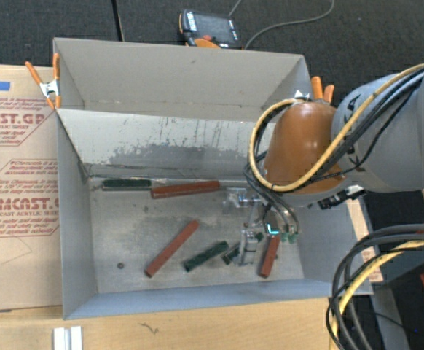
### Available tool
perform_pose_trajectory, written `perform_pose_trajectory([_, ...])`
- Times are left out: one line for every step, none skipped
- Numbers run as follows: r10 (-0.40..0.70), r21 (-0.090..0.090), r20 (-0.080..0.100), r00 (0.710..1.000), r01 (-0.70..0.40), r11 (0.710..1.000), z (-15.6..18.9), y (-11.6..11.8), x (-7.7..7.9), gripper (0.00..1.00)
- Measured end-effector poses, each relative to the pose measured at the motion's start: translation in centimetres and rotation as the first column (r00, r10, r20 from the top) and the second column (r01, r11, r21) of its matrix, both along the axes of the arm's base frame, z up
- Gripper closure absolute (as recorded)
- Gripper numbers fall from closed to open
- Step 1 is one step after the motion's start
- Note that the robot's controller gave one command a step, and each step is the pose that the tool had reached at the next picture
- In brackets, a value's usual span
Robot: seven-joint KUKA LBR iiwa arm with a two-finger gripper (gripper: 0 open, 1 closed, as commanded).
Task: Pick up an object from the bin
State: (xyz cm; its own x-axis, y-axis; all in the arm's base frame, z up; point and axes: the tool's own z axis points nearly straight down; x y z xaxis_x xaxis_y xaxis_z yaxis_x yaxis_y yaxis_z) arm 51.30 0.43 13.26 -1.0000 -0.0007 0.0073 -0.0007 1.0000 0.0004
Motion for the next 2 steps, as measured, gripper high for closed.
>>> perform_pose_trajectory([-0.050,0.001,0.015,0.999,0.050,0.999,-6.46,-0.31,-3.19,0.00])
perform_pose_trajectory([-0.046,0.000,0.007,0.999,0.046,0.999,-6.28,-0.31,-3.29,1.00])
